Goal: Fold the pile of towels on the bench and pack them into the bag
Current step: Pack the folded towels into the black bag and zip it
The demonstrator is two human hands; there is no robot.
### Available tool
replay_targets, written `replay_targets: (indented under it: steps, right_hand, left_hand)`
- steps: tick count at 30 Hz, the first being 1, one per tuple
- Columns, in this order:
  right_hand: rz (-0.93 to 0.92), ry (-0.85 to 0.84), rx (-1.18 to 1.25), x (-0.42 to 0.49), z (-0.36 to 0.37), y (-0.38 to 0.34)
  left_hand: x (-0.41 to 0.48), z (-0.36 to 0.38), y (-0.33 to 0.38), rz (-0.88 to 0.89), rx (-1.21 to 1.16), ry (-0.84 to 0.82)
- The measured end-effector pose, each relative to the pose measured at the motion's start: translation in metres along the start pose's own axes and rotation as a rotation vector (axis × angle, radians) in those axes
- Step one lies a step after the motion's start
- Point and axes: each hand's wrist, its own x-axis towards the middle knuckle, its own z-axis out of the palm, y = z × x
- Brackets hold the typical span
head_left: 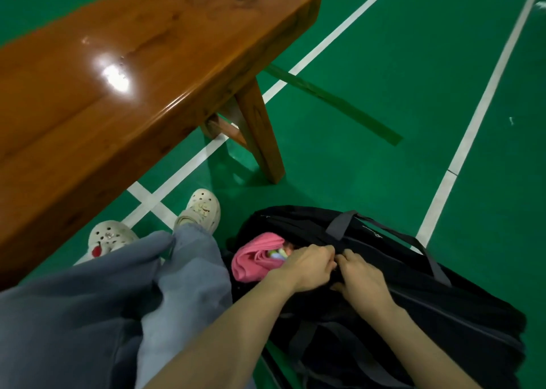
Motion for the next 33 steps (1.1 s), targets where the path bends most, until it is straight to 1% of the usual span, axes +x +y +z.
replay_targets:
  steps: [3, 6, 9, 12, 15, 21, 23, 25, 27, 31, 33]
  right_hand:
    - [-0.009, 0.108, 0.039, 0.003, 0.0, 0.003]
    - [-0.009, 0.042, 0.02, -0.007, -0.004, 0.014]
    - [0.037, 0.11, 0.033, -0.014, -0.01, 0.027]
    - [0.104, 0.162, 0.084, -0.024, -0.02, 0.039]
    - [0.116, 0.227, 0.095, -0.033, -0.029, 0.049]
    - [0.159, 0.298, 0.109, -0.048, -0.031, 0.065]
    - [0.162, 0.295, 0.11, -0.051, -0.029, 0.065]
    - [0.158, 0.285, 0.117, -0.052, -0.028, 0.064]
    - [0.157, 0.267, 0.111, -0.051, -0.028, 0.062]
    - [0.168, 0.172, 0.067, -0.044, -0.03, 0.048]
    - [0.165, 0.11, 0.024, -0.04, -0.029, 0.038]
  left_hand:
    - [0.0, -0.004, -0.006, 0.009, 0.07, 0.011]
    - [-0.003, -0.004, -0.012, 0.013, 0.038, -0.025]
    - [-0.008, -0.014, -0.027, -0.009, -0.002, -0.068]
    - [-0.009, -0.036, -0.05, -0.039, 0.032, -0.099]
    - [-0.01, -0.045, -0.053, -0.008, -0.063, -0.128]
    - [-0.015, -0.049, -0.059, 0.069, -0.058, -0.019]
    - [-0.017, -0.052, -0.06, 0.078, 0.03, 0.001]
    - [-0.018, -0.052, -0.061, 0.024, 0.193, -0.003]
    - [-0.018, -0.051, -0.062, -0.085, 0.266, -0.014]
    - [-0.014, -0.035, -0.059, -0.333, 0.179, 0.002]
    - [-0.012, -0.026, -0.057, -0.39, 0.019, 0.053]
